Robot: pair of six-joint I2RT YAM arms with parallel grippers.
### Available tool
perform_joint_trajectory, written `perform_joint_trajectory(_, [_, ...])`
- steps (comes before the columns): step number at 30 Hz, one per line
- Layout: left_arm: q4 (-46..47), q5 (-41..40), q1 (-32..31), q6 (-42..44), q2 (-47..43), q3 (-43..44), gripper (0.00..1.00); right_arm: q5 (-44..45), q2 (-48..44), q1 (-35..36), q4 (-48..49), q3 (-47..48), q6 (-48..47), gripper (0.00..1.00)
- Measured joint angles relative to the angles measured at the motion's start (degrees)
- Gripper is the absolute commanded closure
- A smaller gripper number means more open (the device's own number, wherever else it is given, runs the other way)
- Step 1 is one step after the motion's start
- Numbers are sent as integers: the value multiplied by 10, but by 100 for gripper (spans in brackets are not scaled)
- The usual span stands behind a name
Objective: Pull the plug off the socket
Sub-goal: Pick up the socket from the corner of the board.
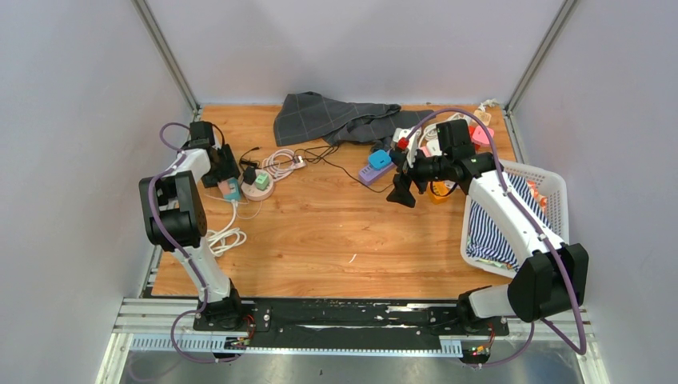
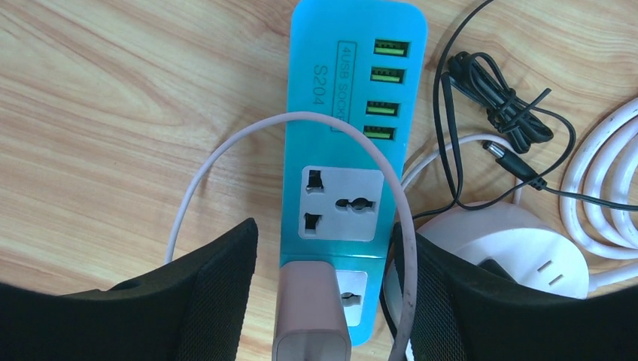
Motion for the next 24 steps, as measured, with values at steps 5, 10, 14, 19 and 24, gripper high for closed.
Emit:
perform_joint_trajectory(5, [0,1,0,2,1,-3,33,0,0,-1,0,-2,0,0])
perform_joint_trajectory(10, [-2,7,0,2,3,-6,32,0,0,-1,0,-2,0,0])
perform_joint_trajectory(14, [-2,9,0,2,4,-7,31,0,-1,-2,0,-3,0,0])
perform_joint_trajectory(19, [-2,11,0,2,4,-7,33,0,-6,-3,1,-6,1,0])
perform_joint_trajectory(24, [-2,13,0,2,5,-7,36,0,-11,-3,4,-12,1,0])
